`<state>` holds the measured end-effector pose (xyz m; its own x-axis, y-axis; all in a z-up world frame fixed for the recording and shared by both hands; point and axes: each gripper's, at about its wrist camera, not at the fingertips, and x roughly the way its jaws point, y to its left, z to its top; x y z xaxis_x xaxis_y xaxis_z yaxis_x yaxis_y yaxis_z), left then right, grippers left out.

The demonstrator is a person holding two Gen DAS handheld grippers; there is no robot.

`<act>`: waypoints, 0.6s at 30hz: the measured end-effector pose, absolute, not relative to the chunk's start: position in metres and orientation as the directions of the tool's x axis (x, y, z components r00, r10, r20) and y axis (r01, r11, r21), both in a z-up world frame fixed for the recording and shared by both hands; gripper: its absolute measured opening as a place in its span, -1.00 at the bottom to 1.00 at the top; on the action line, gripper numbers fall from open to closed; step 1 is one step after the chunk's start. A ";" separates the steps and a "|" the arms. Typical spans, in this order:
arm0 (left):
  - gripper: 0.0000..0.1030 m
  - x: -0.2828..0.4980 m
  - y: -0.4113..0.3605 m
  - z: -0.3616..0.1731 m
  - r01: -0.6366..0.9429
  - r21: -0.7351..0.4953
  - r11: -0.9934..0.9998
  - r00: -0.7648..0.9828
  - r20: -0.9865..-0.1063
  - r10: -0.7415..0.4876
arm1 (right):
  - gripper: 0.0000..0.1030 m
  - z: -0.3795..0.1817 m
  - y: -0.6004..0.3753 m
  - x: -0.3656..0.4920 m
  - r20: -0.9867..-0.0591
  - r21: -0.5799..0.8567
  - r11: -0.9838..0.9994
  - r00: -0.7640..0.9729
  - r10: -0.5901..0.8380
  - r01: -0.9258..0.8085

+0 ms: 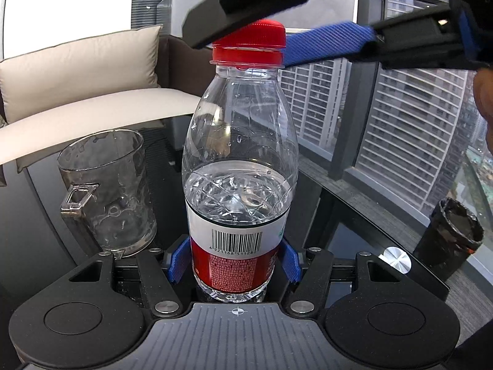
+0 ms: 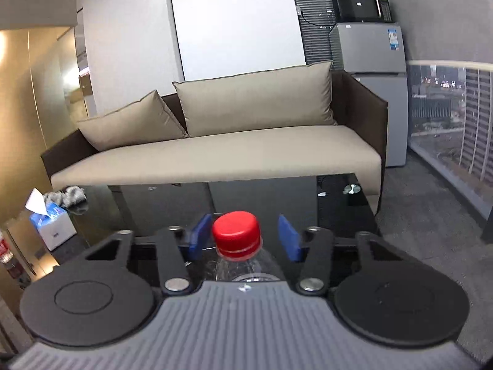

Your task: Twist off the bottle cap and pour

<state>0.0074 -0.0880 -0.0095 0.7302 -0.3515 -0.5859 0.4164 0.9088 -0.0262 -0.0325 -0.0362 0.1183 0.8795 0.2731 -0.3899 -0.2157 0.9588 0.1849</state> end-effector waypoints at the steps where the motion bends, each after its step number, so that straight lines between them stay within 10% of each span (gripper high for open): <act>1: 0.10 0.007 -0.088 -0.009 0.417 -0.025 0.909 0.730 -0.586 -0.351 | -0.24 0.117 -0.035 -0.032 -0.391 0.182 0.959 0.879 0.274 -0.218; 18: 0.10 0.004 -0.100 -0.013 0.418 -0.006 0.908 0.738 -0.581 -0.343 | -0.30 0.115 -0.033 -0.037 -0.339 0.124 0.966 0.905 0.258 -0.228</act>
<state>0.0038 -0.1000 -0.0129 0.7378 -0.3435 -0.5811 0.4182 0.9083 -0.0060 -0.0373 -0.0330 0.1145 0.9048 0.2577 -0.3389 -0.2284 0.9656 0.1244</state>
